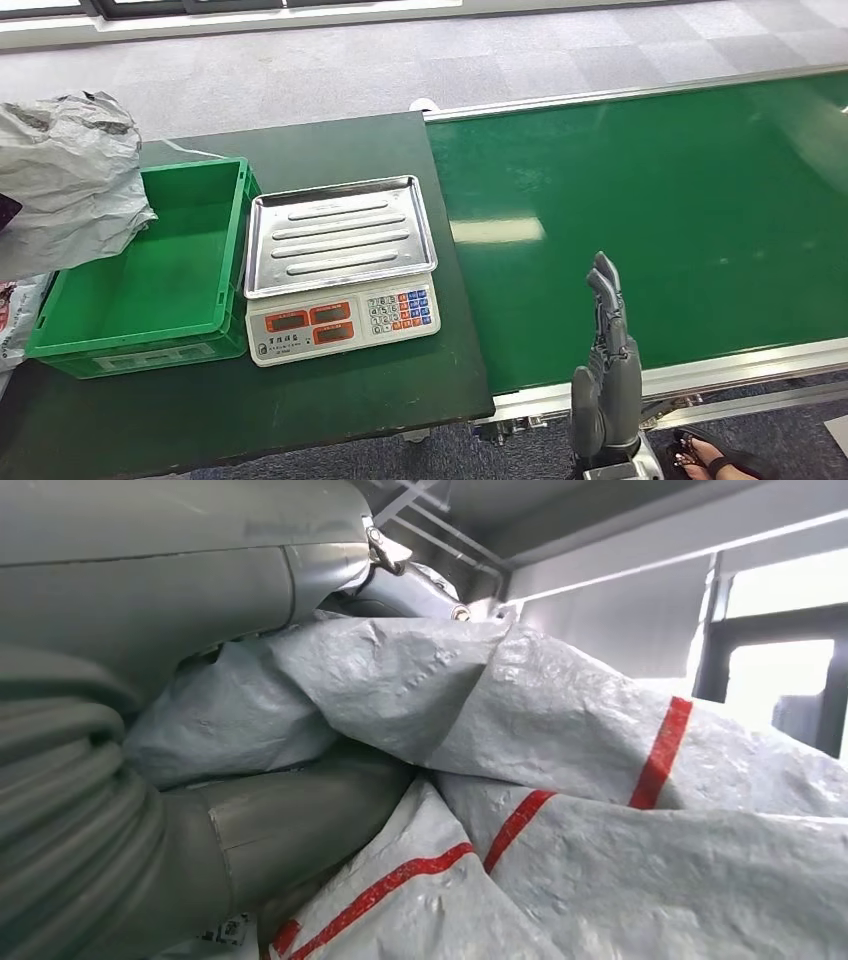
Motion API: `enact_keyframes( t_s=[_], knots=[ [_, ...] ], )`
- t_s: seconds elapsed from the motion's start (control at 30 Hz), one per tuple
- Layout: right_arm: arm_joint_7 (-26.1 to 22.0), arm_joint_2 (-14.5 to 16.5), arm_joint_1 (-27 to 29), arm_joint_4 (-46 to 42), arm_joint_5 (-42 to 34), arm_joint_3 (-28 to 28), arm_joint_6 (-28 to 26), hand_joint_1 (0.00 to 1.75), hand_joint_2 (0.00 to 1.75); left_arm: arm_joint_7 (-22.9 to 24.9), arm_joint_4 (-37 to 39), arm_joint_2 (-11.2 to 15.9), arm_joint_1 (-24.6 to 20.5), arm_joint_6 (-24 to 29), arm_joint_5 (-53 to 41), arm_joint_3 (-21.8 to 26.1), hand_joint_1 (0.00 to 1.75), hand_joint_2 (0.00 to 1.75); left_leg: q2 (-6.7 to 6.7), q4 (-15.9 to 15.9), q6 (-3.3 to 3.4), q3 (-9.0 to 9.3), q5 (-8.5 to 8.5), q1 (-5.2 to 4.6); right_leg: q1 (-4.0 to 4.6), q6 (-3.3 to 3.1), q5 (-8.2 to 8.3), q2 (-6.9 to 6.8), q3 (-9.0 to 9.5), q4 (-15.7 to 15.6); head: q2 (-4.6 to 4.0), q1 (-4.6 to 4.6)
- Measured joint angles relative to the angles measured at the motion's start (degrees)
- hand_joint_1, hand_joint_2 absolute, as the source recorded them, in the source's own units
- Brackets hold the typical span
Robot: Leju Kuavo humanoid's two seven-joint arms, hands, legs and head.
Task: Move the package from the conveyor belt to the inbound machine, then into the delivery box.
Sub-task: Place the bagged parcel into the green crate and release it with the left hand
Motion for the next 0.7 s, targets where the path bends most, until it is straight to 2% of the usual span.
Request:
enact_keyframes(
  t_s=[0.13, 0.33, 0.37, 0.43, 0.47, 0.5, 0.57, 0.7],
  knots=[
    [-0.04, -0.01, -1.14, 1.21, -0.46, 0.55, -0.04, 0.0, 0.0, -0.77, 3.47, -0.45, -0.27, -0.13, -0.15, 0.0, 1.75, 1.75, 0.0, 0.0, -0.01, -0.01, -0.01, 0.0, 0.0, 0.0, -0.01, 0.01, -0.02, 0.0, 0.0, -0.01],
    [-0.05, -0.16, -2.05, 2.29, -1.03, 1.26, -0.51, 0.0, 0.0, -2.51, 5.46, -2.79, 1.89, -0.07, 0.6, -0.02, 1.75, 1.75, 0.0, 0.0, 0.0, -0.03, -0.01, -0.01, -0.01, 0.0, -0.01, 0.0, -0.03, -0.01, 0.0, -0.01],
    [-0.05, -0.17, -2.1, 2.42, -1.04, 1.32, -0.54, 0.0, 0.0, -2.59, 5.65, -3.08, 2.15, -0.05, 0.63, -0.02, 1.47, 1.75, 0.01, 0.0, 0.0, -0.03, -0.01, -0.01, -0.01, 0.0, 0.0, 0.01, -0.03, -0.01, 0.0, -0.01],
    [-0.04, -0.19, -2.18, 2.67, -1.06, 1.39, -0.55, 0.0, 0.0, -2.76, 5.95, -3.51, 2.45, -0.26, 0.72, -0.02, 0.6, 1.75, 0.01, 0.01, 0.0, -0.03, -0.01, -0.01, -0.01, 0.0, 0.0, 0.01, -0.04, -0.01, 0.0, -0.01],
    [-0.04, -0.2, -2.22, 2.76, -1.07, 1.42, -0.55, 0.0, 0.0, -2.95, 6.01, -3.71, 2.58, -0.65, 0.78, -0.03, 0.17, 1.31, -0.01, 0.01, 0.0, -0.03, -0.01, -0.01, -0.01, 0.0, 0.0, 0.0, -0.03, -0.01, 0.0, -0.01],
    [-0.03, -0.22, -2.27, 2.88, -1.07, 1.44, -0.54, 0.0, 0.0, -3.28, 6.02, -3.97, 2.79, -1.26, 0.84, -0.04, 0.0, 0.87, -0.02, 0.0, 0.0, -0.03, -0.01, -0.01, -0.01, 0.0, -0.01, 0.0, -0.03, -0.01, 0.0, -0.01],
    [0.0, -0.31, -2.32, 3.11, -1.1, 1.48, -0.56, 0.0, 0.0, -4.12, 5.53, -4.68, 3.69, -2.57, 1.13, -0.11, 0.0, 0.0, -0.02, 0.0, 0.0, -0.03, -0.01, -0.01, -0.02, 0.0, -0.01, -0.01, -0.03, -0.01, 0.0, -0.01],
    [-0.14, -0.68, -2.25, 3.59, -1.34, 1.49, -0.78, 0.0, 0.0, -5.57, 0.89, -6.95, 7.1, -4.31, 4.92, -0.27, 0.0, 0.0, -0.01, 0.01, 0.0, -0.03, -0.02, -0.02, -0.02, 0.0, -0.01, 0.0, -0.04, -0.01, 0.0, 0.0]
  ],
)
